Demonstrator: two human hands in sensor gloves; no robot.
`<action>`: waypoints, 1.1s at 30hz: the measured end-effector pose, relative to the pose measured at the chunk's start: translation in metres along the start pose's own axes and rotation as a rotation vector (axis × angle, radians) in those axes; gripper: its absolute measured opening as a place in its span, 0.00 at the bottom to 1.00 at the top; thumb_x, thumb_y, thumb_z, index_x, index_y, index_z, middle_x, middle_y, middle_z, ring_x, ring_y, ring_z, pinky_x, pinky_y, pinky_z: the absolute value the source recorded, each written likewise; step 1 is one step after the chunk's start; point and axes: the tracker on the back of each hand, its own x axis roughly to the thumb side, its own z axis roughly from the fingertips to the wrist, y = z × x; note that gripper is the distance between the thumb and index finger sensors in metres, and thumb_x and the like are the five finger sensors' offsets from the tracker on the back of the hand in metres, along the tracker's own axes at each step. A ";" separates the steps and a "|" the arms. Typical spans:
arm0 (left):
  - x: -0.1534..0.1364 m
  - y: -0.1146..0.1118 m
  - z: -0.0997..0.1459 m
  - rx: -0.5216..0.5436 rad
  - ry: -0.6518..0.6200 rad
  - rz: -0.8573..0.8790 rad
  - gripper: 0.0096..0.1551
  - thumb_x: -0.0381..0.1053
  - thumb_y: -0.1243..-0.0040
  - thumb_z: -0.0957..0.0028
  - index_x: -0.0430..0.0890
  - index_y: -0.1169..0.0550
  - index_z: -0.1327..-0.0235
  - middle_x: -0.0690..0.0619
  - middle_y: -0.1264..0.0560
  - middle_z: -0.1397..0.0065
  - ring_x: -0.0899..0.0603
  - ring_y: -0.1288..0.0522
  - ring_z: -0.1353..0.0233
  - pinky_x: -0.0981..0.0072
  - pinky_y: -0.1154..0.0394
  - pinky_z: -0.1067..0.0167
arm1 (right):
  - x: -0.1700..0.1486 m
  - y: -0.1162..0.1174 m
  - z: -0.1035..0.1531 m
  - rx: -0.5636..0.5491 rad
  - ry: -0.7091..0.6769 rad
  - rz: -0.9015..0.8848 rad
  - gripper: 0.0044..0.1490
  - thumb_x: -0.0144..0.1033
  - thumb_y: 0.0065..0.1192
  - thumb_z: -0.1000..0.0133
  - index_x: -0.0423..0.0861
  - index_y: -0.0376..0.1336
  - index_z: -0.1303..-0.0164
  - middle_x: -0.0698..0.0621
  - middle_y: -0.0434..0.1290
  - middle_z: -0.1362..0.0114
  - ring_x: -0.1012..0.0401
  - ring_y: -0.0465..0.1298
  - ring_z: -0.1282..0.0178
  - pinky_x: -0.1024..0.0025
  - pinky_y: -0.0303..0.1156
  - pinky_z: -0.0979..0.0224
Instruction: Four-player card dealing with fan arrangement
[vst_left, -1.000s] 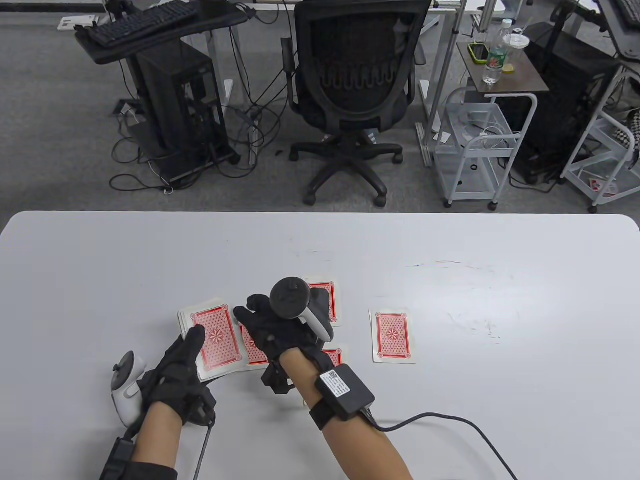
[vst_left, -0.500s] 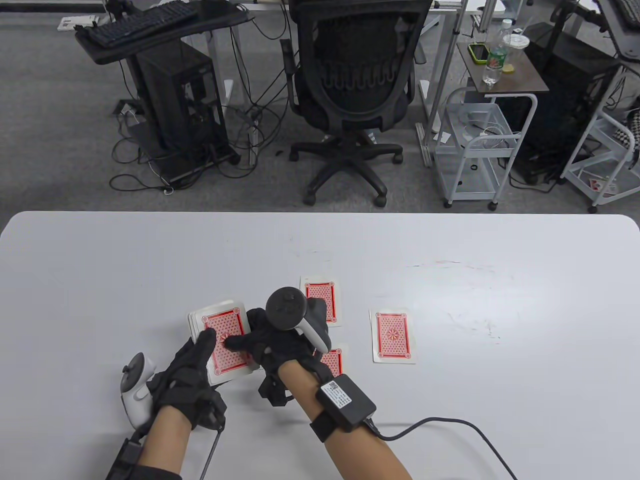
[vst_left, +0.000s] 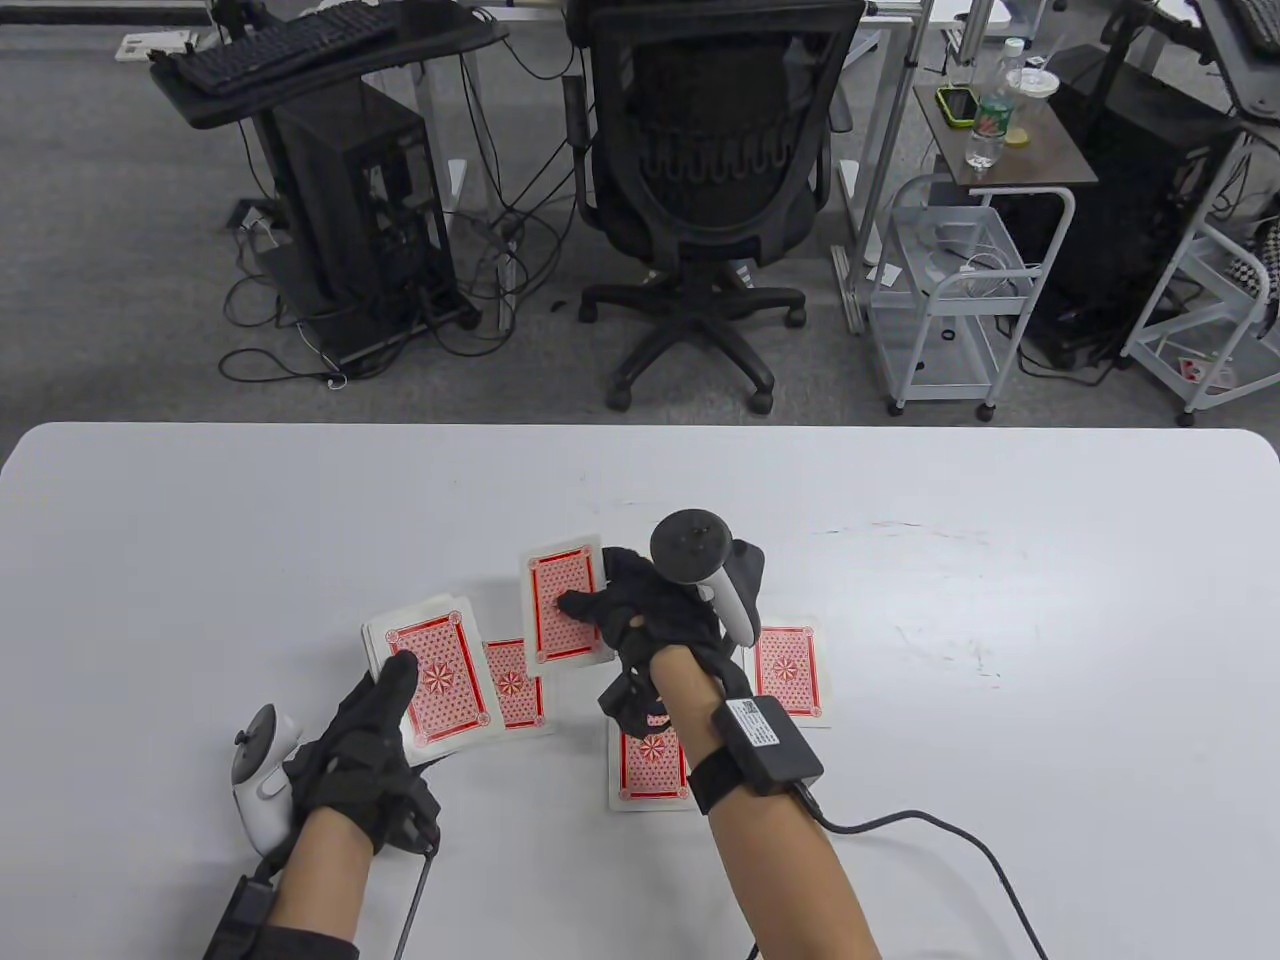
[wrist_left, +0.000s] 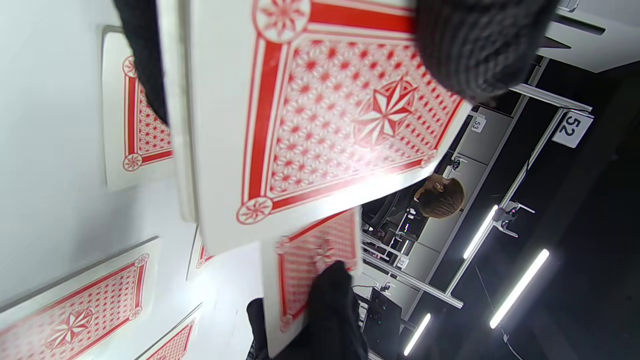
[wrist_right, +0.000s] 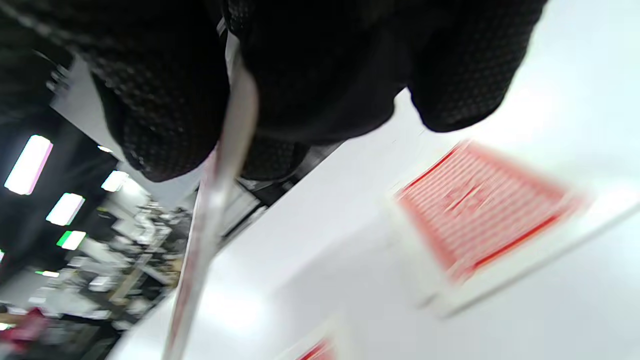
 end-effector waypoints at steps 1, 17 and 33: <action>0.000 0.000 0.000 0.001 -0.001 -0.001 0.27 0.65 0.37 0.46 0.58 0.25 0.36 0.59 0.19 0.35 0.44 0.14 0.40 0.52 0.17 0.47 | -0.004 -0.001 -0.008 -0.019 0.026 0.072 0.49 0.44 0.78 0.49 0.36 0.57 0.25 0.53 0.76 0.46 0.63 0.81 0.67 0.46 0.71 0.41; 0.004 0.004 -0.002 0.019 -0.004 -0.040 0.27 0.65 0.36 0.46 0.57 0.25 0.36 0.59 0.19 0.35 0.43 0.14 0.40 0.52 0.17 0.46 | -0.033 0.039 -0.061 -0.035 0.223 0.750 0.55 0.59 0.71 0.50 0.40 0.54 0.22 0.53 0.74 0.44 0.64 0.80 0.66 0.47 0.71 0.39; -0.002 -0.011 -0.001 -0.030 -0.010 -0.042 0.27 0.66 0.36 0.47 0.58 0.24 0.37 0.59 0.18 0.36 0.44 0.14 0.41 0.52 0.17 0.47 | 0.064 0.074 0.050 0.289 -0.311 0.041 0.43 0.55 0.71 0.46 0.42 0.59 0.29 0.50 0.72 0.39 0.58 0.82 0.52 0.40 0.68 0.36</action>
